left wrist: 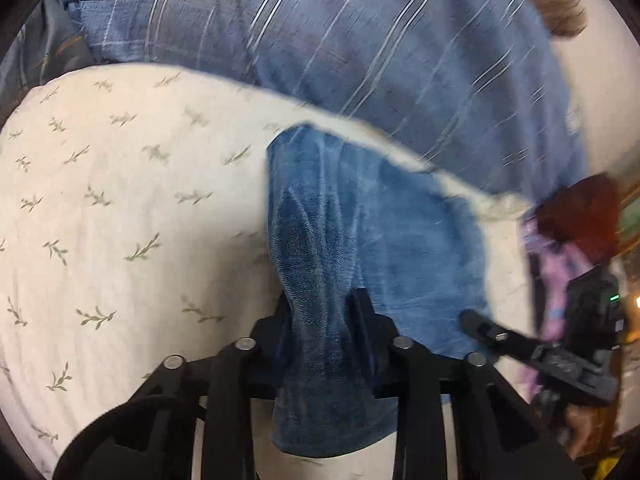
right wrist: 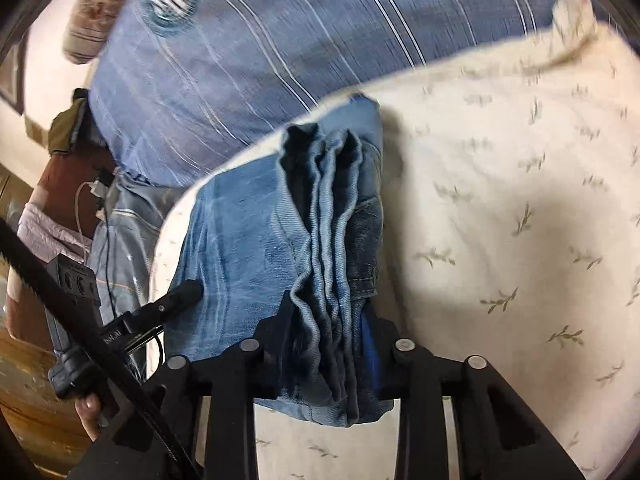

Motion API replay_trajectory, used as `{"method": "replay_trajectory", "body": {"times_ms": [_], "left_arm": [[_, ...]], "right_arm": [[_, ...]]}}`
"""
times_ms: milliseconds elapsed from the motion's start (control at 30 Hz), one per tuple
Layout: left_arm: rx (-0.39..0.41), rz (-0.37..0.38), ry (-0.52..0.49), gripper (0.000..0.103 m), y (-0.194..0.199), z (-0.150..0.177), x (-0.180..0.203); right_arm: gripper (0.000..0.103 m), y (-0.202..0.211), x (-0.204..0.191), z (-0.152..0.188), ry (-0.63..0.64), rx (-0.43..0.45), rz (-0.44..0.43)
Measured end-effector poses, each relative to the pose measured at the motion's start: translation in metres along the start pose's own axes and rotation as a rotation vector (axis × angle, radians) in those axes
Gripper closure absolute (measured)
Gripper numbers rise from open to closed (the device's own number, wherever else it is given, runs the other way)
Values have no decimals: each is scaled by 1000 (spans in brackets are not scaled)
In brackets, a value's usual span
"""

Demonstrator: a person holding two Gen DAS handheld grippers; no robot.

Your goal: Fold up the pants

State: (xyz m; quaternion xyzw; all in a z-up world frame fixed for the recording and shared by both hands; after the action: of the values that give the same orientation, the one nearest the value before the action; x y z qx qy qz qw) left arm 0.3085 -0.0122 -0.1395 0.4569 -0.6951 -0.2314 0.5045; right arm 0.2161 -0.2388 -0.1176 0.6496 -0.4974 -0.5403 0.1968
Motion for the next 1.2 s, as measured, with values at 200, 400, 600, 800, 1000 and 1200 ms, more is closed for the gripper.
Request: {"method": "replay_trajectory", "body": {"times_ms": [200,400,600,800,1000,1200], "left_arm": [[82,-127,-144,60,12,9,21],[136,-181,-204,55,44,38,26],[145,-220,-191,42,70,87,9],[131,-333,-347,44,53,102,28],[132,-271,-271,51,42,99,28],[165,-266,-261,57,44,102,25]], "right_arm": [[40,12,-7,3,36,81,-11],[29,37,-31,34,201,172,28],[27,38,-15,73,205,154,111],[41,12,-15,73,309,117,261],[51,9,-11,62,298,167,313],[62,4,-18,62,305,194,348]]}}
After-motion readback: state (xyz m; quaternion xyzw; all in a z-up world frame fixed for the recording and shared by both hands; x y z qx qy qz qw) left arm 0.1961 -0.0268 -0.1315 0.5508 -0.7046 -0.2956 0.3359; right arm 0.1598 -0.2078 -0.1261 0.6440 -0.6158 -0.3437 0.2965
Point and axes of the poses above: each gripper's, at about its wrist camera, not at the fingertips, and y roughly against the way its jaws point, x to its right, z to its underside, the point moved 8 cm from there along -y, roughly the way its jaws point
